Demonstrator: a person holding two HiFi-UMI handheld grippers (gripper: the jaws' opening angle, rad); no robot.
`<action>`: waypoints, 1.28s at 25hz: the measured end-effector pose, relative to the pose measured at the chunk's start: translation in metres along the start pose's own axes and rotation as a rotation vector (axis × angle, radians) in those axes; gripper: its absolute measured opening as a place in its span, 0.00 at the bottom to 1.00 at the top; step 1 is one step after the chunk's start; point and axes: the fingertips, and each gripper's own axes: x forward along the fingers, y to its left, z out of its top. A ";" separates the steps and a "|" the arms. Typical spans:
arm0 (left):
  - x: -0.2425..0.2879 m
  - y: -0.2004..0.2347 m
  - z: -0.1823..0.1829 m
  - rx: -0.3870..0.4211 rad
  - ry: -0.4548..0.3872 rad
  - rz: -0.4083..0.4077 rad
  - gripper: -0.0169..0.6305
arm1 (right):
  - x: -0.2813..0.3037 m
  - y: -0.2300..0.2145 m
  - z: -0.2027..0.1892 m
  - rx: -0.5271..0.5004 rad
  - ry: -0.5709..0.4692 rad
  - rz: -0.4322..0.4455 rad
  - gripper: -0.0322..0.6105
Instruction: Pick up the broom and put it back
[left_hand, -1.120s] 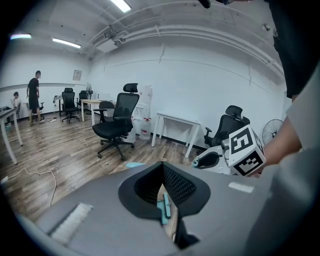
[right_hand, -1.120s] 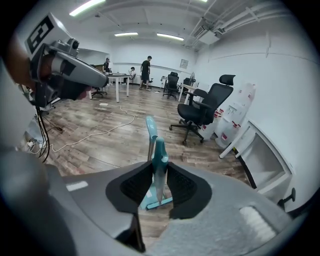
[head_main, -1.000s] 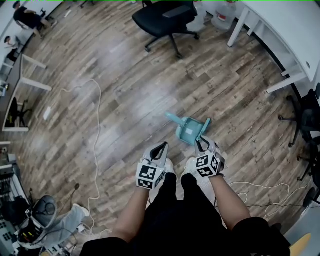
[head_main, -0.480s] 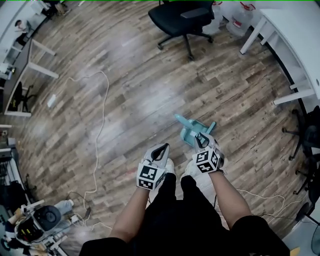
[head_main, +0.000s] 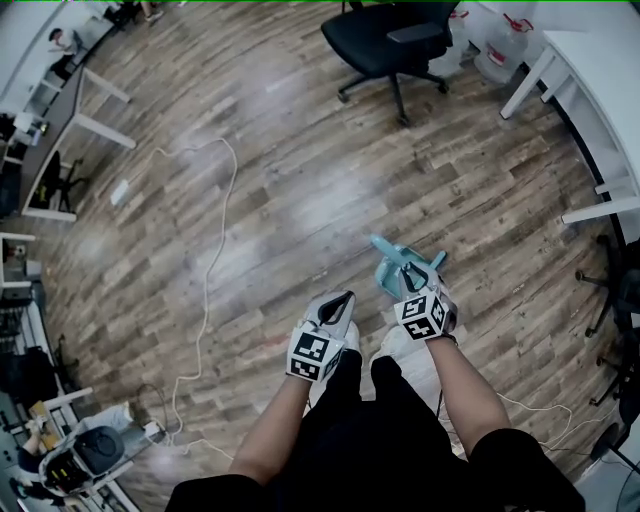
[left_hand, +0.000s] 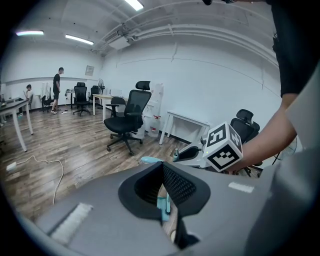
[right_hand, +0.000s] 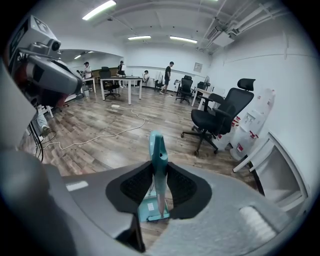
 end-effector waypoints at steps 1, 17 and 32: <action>-0.001 0.000 0.001 -0.008 0.008 -0.002 0.06 | 0.001 -0.001 0.001 0.001 0.002 0.000 0.20; -0.001 0.004 -0.002 -0.005 0.013 -0.004 0.06 | 0.005 0.003 0.003 0.028 -0.008 0.008 0.34; 0.003 -0.007 0.018 0.068 -0.026 -0.025 0.06 | -0.069 0.005 0.036 0.091 -0.167 -0.051 0.35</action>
